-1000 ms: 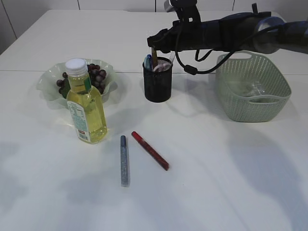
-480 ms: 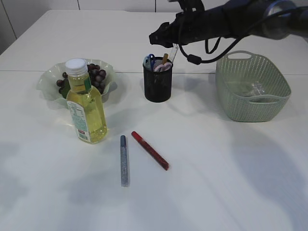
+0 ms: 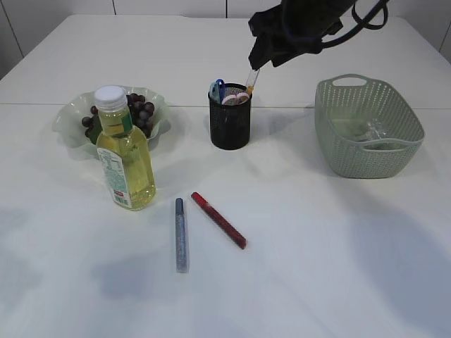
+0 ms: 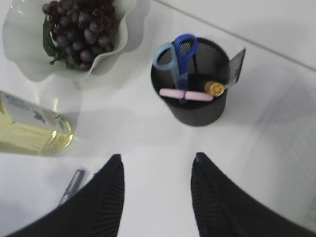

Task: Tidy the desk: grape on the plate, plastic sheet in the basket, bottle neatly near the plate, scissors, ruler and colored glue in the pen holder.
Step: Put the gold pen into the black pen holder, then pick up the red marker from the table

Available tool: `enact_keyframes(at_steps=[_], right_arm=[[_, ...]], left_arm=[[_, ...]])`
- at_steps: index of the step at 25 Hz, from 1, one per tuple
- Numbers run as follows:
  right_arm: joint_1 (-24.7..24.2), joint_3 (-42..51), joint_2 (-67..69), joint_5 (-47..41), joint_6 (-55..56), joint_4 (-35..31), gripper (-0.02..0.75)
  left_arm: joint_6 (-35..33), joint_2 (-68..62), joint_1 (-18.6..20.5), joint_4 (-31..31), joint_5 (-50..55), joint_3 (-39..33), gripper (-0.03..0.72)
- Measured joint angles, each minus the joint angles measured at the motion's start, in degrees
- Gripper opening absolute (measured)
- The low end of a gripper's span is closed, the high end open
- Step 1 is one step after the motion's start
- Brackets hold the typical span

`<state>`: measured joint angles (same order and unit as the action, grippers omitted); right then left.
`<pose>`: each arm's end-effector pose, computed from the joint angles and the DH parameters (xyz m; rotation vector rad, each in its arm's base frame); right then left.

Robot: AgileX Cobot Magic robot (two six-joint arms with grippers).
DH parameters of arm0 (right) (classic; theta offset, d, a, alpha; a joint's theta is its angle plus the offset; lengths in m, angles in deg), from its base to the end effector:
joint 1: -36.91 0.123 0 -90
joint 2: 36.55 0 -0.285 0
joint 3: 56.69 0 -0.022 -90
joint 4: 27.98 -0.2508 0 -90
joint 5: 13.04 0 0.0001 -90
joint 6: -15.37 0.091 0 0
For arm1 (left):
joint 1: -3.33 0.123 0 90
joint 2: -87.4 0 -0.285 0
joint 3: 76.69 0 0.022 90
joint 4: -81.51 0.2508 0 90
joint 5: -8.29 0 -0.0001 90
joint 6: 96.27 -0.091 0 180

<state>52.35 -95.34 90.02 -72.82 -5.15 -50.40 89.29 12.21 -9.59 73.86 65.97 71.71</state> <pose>0.4431 0.1535 0.3120 -0.6590 2.4409 0.4725 0.1908 -0.0543 0.2601 0.1044 2.8827 -0.2378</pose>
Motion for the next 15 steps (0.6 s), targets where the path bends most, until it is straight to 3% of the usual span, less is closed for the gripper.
enact_keyframes(at_steps=[5,8,15], right_arm=[[7.59,0.22,-0.57,-9.67,7.72,10.92,0.354],[11.80,0.22,-0.57,-10.87,11.55,17.08,0.354],[16.17,0.22,0.01,-11.13,16.87,19.49,0.354]], left_arm=[[0.00,0.00,0.00,0.00,0.04,0.00,0.308],[0.00,0.00,0.00,0.00,0.13,0.00,0.308],[0.00,0.00,0.00,0.00,0.13,0.00,0.308]])
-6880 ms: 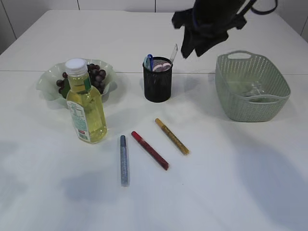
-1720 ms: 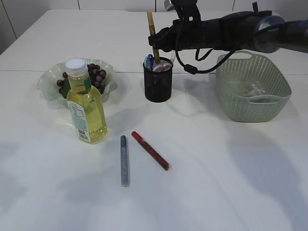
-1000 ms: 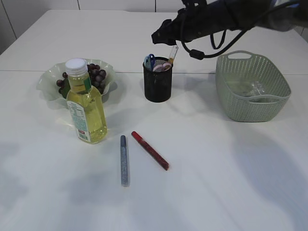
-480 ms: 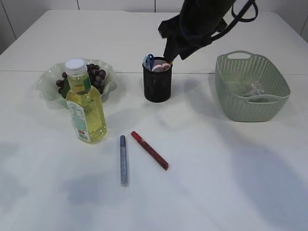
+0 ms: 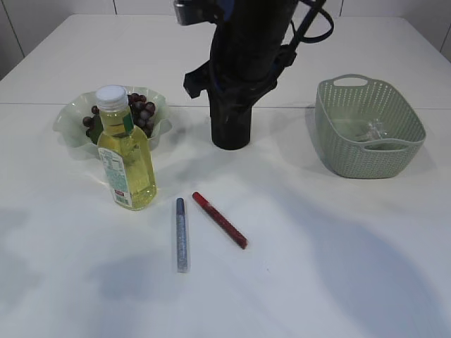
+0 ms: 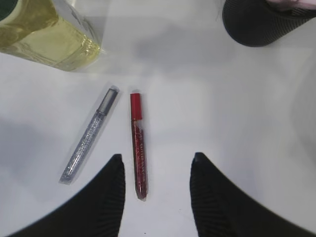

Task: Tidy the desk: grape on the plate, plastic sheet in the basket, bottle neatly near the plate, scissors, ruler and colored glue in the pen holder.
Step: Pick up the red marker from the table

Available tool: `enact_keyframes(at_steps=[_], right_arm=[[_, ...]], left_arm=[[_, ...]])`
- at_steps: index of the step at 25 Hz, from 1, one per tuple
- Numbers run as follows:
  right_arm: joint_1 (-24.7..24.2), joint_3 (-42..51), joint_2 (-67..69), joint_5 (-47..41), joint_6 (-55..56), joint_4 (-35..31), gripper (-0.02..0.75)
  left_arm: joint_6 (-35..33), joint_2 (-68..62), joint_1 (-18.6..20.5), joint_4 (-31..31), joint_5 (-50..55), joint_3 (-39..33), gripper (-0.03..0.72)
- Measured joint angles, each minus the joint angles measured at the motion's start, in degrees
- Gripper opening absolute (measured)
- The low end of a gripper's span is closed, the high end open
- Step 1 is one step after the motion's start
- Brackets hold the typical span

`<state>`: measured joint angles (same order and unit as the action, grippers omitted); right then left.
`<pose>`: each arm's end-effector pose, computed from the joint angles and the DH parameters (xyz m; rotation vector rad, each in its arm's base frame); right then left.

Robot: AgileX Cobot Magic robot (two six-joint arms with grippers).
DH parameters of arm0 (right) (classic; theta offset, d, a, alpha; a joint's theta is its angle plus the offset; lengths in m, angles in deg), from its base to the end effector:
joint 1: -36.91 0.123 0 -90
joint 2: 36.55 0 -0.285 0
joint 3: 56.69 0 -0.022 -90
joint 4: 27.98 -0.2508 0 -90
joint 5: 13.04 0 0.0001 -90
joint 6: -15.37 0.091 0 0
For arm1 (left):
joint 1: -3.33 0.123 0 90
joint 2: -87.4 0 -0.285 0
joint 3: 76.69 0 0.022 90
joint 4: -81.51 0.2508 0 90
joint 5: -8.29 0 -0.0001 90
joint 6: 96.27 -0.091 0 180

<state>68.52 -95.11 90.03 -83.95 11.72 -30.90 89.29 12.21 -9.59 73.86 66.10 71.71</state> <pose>0.3828 0.2408 0.2970 -0.8356 2.6651 0.1941 0.1906 -0.0542 0.2600 0.1047 2.8849 -0.2375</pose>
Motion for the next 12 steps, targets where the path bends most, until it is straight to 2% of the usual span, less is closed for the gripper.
enact_keyframes(at_steps=[12], right_arm=[[1.97,0.00,10.12,-0.09,3.65,0.20,0.352]], left_arm=[[0.00,0.00,0.00,0.00,0.00,0.00,0.308]])
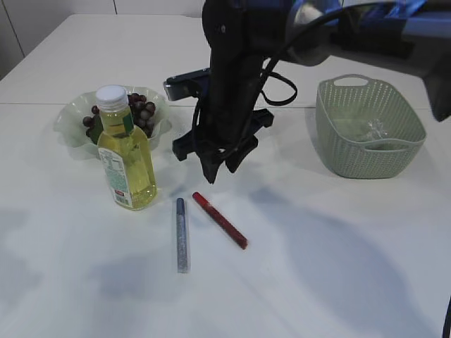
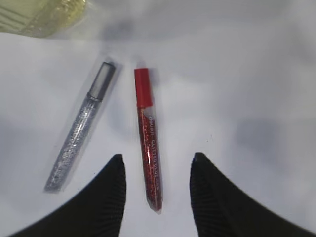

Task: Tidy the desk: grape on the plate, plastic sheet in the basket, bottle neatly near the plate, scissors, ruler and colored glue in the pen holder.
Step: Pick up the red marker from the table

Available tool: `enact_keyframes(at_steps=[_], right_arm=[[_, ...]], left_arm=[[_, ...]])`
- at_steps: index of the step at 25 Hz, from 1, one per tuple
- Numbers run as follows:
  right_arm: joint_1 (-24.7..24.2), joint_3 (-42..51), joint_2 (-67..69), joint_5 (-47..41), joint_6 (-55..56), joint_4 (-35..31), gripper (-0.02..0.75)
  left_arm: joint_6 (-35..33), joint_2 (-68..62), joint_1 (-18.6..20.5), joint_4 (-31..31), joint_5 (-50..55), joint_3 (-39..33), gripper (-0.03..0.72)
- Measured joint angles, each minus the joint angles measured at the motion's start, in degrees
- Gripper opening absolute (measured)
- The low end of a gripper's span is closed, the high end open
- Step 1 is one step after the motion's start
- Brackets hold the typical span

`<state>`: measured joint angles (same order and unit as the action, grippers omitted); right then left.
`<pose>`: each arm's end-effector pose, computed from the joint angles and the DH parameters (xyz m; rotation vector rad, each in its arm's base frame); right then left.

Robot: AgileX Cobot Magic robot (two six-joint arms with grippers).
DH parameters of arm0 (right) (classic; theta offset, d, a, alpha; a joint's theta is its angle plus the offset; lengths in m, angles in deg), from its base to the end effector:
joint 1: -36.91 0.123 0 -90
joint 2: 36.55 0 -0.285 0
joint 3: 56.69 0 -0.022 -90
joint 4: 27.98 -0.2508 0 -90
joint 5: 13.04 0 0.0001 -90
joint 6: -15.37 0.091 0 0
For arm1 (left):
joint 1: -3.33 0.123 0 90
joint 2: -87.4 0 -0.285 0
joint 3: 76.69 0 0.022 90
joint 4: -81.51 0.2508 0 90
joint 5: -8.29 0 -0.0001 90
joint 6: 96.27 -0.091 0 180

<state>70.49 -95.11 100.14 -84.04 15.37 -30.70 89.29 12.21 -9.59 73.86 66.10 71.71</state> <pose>0.3940 0.2665 0.2149 -0.8425 2.8502 0.1466 0.1906 -0.0542 0.2600 0.1047 2.8849 -0.2375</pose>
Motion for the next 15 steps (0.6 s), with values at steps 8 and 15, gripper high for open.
enact_keyframes(at_steps=[8,15], right_arm=[[0.04,0.00,4.85,0.18,0.00,-1.46,0.352],[1.38,0.00,7.67,0.54,0.00,-1.71,0.352]], left_arm=[[0.00,0.00,0.00,0.00,-0.56,0.00,0.308],[0.00,0.00,0.00,0.00,-1.06,0.00,0.308]])
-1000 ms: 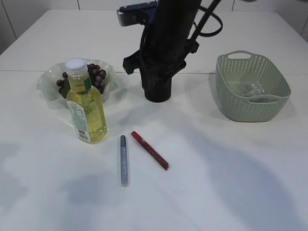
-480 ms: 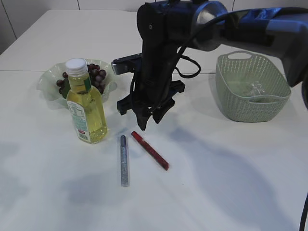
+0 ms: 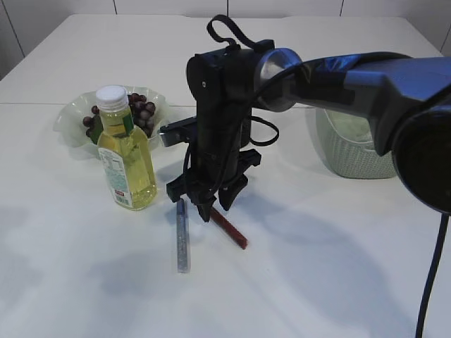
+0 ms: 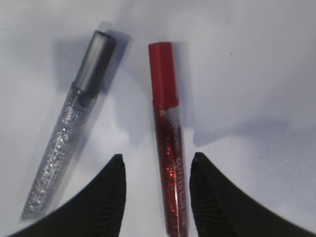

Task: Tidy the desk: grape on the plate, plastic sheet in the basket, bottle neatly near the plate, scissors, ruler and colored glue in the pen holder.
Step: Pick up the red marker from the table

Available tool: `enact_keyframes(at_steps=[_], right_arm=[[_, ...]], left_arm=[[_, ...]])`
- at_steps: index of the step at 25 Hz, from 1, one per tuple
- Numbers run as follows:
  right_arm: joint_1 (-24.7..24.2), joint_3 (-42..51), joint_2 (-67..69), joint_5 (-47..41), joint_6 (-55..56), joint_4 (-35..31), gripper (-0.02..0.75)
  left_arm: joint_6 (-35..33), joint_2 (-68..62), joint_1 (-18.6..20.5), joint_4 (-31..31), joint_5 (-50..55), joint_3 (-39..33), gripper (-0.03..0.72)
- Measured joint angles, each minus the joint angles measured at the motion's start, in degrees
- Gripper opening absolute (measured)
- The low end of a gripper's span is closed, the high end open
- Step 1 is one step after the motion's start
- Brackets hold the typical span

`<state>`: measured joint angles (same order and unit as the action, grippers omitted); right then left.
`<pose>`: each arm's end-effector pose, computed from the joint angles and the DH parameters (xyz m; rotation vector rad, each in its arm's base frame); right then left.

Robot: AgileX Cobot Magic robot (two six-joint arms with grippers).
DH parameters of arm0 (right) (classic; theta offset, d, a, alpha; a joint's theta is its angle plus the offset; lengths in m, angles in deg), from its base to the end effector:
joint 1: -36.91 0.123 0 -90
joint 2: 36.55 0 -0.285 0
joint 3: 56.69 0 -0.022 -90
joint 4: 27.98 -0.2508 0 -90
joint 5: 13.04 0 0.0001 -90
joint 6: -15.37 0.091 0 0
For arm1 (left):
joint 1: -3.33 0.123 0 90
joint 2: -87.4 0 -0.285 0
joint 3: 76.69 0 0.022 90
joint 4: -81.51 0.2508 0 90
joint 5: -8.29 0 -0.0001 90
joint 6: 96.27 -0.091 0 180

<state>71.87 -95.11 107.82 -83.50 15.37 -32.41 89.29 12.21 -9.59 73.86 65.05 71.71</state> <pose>0.3933 0.2831 0.1507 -0.8965 2.9685 0.1382 0.1922 -0.0545 0.2605 0.1023 2.8666 -0.2398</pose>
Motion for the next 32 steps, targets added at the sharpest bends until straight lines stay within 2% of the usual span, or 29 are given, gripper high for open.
enact_keyframes(at_steps=[8,27,30,32], right_arm=[[0.70,0.00,0.96,0.12,0.00,1.95,0.352],[0.70,0.00,2.65,0.35,0.00,2.05,0.351],[0.70,0.00,2.92,0.35,0.00,2.05,0.325],[0.70,0.00,2.92,0.39,0.00,2.05,0.272]], left_arm=[[0.00,0.00,0.00,0.46,-0.21,0.00,0.308],[-0.04,0.00,0.00,0.46,-0.33,0.00,0.308],[-0.04,0.00,0.00,0.46,-0.33,0.00,0.308],[-0.04,0.00,0.00,0.46,-0.33,0.00,0.308]])
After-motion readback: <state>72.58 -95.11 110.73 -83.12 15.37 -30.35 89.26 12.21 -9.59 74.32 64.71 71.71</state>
